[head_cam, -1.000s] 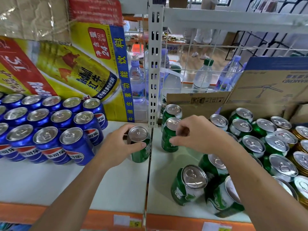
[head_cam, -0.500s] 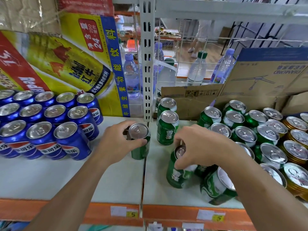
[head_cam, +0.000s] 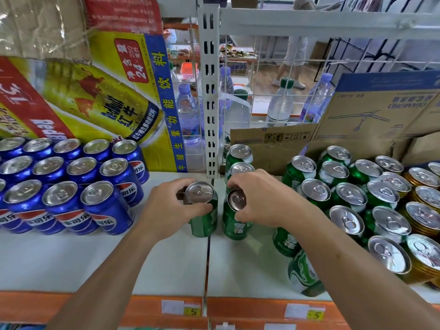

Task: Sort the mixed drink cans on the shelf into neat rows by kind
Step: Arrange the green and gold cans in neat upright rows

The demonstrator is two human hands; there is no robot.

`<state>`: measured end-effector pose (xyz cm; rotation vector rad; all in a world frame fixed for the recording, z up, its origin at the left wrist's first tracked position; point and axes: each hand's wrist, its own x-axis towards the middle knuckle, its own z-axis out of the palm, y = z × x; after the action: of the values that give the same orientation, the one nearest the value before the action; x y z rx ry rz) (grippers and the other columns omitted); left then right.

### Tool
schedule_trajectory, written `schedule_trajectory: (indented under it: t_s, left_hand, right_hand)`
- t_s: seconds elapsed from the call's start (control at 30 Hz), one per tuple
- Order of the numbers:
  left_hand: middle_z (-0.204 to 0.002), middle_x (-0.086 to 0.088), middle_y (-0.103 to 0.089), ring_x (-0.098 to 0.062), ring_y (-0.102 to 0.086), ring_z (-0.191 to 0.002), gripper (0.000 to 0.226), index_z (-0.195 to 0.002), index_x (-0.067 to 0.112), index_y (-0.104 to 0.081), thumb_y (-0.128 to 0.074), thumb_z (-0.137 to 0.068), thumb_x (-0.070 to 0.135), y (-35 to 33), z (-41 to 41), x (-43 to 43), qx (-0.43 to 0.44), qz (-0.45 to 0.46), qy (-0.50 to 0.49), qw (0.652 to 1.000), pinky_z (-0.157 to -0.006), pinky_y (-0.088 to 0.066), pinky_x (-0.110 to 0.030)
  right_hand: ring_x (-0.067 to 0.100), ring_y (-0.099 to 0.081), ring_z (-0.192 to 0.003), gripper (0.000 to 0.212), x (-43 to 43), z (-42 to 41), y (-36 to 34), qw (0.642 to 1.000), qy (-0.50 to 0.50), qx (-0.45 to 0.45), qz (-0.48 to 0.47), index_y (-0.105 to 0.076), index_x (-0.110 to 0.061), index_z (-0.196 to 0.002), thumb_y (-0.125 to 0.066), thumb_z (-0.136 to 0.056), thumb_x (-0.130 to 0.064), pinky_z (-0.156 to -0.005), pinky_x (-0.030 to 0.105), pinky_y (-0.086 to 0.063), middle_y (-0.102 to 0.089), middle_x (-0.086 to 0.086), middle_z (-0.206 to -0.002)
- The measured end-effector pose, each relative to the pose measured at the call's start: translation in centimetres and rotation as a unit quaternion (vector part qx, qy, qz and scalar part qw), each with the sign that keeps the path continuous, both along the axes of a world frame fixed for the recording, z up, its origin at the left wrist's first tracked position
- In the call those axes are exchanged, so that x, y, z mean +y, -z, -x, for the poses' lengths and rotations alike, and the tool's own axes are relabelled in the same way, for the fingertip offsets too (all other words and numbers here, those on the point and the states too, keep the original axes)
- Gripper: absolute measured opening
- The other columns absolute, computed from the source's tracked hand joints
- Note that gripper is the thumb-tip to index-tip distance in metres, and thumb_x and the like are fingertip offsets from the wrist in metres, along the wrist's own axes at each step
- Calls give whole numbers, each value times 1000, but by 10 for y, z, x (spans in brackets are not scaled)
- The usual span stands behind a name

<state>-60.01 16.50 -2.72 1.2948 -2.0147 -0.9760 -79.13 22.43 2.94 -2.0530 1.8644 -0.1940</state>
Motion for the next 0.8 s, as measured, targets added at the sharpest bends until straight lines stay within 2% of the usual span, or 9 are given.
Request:
schedule_trajectory:
  t_s: [0.13,0.27,0.53,0.67,0.73,0.8]
  left_hand:
    - [-92,18,-72,-3,-64,-92,43,-104,31,-71,-86,-64,39,-4,-5,-1,2,-12,5,1000,-82,-56,-34]
    - [-93,17,-72,-3,-65,-91,62,-104,31,-70,-74,-49,60,-8,-10,4,2,-35,27,999,-80,-57,-33]
    - [-94,19,-72,-5,-67,-90,51,-98,39,-68,-78,-50,53,-6,-11,16,6,-78,65,995,-83,-57,-37]
    - [-94,19,-72,-5,-67,-91,55,-99,38,-68,-75,-48,56,-9,-7,27,11,-88,69,994,-82,-57,-37]
    - [-94,16,-73,-6,-67,-91,56,-100,36,-69,-76,-48,55,-9,-4,34,23,-95,69,993,-83,-57,-38]
    - [-95,12,-74,-8,-68,-91,57,-101,33,-69,-78,-48,51,-7,-1,39,34,-105,66,992,-84,-56,-39]
  right_hand:
    - [14,-45,-100,57,-3,1,3,1000,-5,-13,10,-49,-21,-132,-70,-80,-16,-77,25,-45,-49,-1,-122]
    - [8,-36,-97,56,-4,5,3,1000,-8,-17,21,-51,-22,-132,-71,-80,-16,-75,21,-36,-41,-8,-107]
    - [10,-44,-97,50,-4,11,7,998,-16,-35,48,-57,-23,-123,-75,-76,-22,-76,19,-36,-48,-10,-102]
    - [13,-48,-88,39,-1,13,4,997,-19,-27,64,-63,-15,-112,-75,-76,-20,-65,19,-41,-51,-5,-96]
    - [16,-52,-88,32,-1,13,3,997,-32,-23,70,-65,-11,-107,-73,-77,-18,-70,26,-48,-57,0,-100]
    - [16,-50,-89,30,-2,15,4,996,-46,-28,71,-66,-11,-107,-72,-78,-17,-72,23,-45,-59,3,-104]
